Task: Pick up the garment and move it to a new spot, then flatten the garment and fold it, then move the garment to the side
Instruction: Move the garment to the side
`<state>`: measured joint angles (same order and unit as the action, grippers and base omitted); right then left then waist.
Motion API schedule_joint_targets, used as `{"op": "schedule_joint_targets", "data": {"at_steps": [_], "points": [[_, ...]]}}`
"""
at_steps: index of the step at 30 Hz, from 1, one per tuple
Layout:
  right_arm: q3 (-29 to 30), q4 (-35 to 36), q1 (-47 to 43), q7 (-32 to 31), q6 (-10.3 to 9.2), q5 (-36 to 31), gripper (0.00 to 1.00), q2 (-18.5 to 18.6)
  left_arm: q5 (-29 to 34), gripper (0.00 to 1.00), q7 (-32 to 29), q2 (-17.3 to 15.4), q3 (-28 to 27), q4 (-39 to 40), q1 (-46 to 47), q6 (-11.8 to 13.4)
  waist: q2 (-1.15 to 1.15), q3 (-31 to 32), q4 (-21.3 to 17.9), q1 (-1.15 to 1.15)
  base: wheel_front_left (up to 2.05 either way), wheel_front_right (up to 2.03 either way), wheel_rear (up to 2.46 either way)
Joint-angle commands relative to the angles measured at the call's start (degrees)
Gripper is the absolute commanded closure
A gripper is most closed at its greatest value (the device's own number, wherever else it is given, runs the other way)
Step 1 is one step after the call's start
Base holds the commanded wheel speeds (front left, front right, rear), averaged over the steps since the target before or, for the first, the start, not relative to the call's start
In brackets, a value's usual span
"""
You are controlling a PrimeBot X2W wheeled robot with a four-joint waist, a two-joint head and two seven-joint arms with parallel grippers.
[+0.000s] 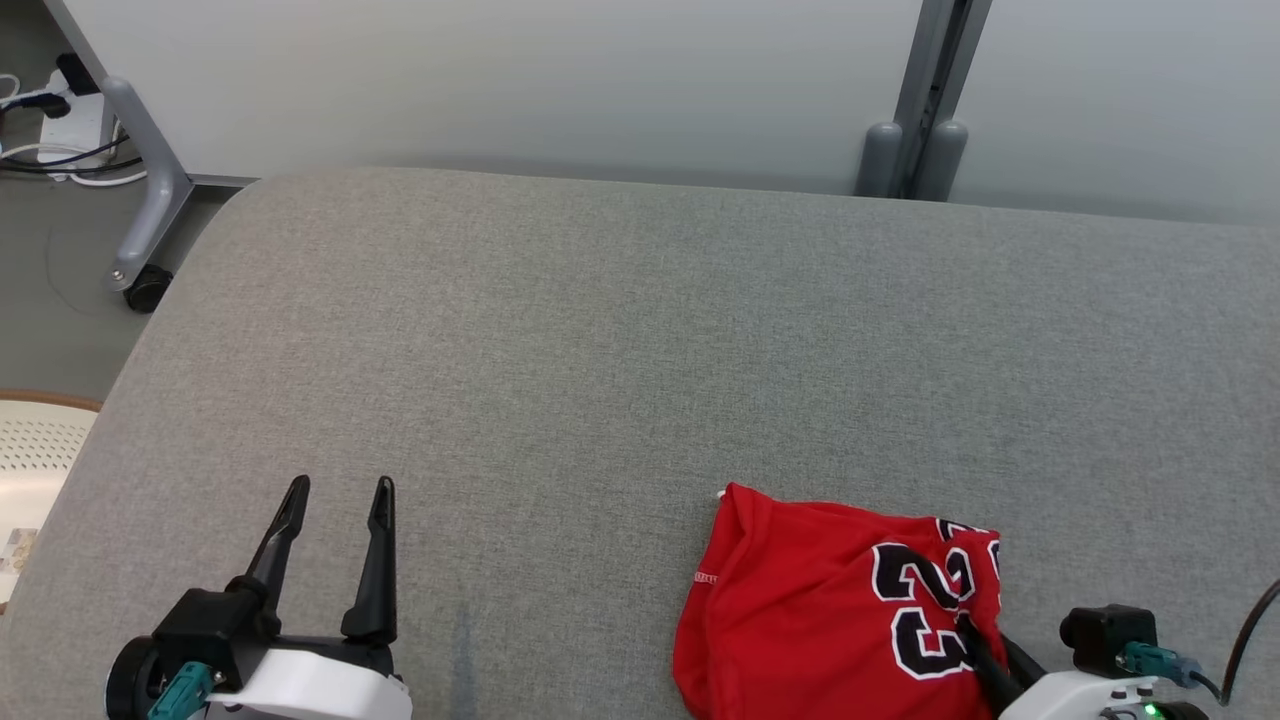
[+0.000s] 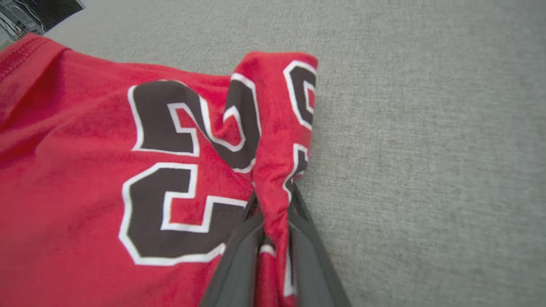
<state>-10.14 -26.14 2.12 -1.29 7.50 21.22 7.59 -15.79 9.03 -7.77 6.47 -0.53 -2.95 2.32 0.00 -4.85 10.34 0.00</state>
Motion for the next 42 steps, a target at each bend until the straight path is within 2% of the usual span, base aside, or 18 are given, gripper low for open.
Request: {"op": "schedule_joint_targets", "data": {"at_steps": [1, 8, 14, 22, 30, 38, 42], "points": [[-0.7, -0.7, 0.6, 0.4, -0.02, 0.3, 1.00, 0.7, -0.4, 0.00, 0.6, -0.3, -0.3, -0.3, 1.0, -0.1, 0.00, 0.0, -0.6, 0.00, 0.00, 0.00, 0.00], [-2.0, 2.4, 4.4, 3.1, -0.02, -0.2, 1.00, 3.4, -0.9, 0.00, 1.6, -0.8, -0.8, -0.7, 1.9, -0.2, 0.00, -0.7, -5.5, 0.00, 0.00, 0.00, 0.00], [-1.2, 5.2, 10.6, 2.4, -0.01, -0.9, 1.00, 7.6, -1.1, 0.00, 2.5, -0.7, -0.3, -0.4, 3.8, -0.7, 0.00, -3.0, -11.4, 0.00, 0.00, 0.00, 0.00], [1.5, 2.6, 21.0, 2.4, -0.01, -0.5, 1.00, 13.9, -0.1, 0.00, 2.5, -1.5, 1.2, 0.2, 8.0, -1.9, 0.00, -7.5, -16.5, 0.00, 0.00, 0.00, 0.00], [9.0, 0.9, 26.6, 2.3, -0.01, -1.1, 1.00, 21.8, 1.1, 0.00, 1.7, -2.9, 2.3, 2.1, 12.6, -2.8, 0.00, -14.4, -18.1, 0.00, 0.00, 0.00, 0.00], [18.6, -7.5, 34.7, 3.6, -0.01, 0.4, 1.00, 25.5, 2.1, 0.00, -0.3, -5.0, 3.3, 4.8, 17.4, -4.1, 0.00, -23.5, -17.6, 0.00, 0.00, 0.00, 0.00], [21.2, -13.7, 39.1, 5.2, -0.02, -2.2, 1.00, 26.4, 2.7, 0.00, -0.9, -6.0, 3.6, 6.0, 19.5, -4.5, 0.00, -27.4, -17.4, 0.00, 0.00, 0.00, 0.00]]}}
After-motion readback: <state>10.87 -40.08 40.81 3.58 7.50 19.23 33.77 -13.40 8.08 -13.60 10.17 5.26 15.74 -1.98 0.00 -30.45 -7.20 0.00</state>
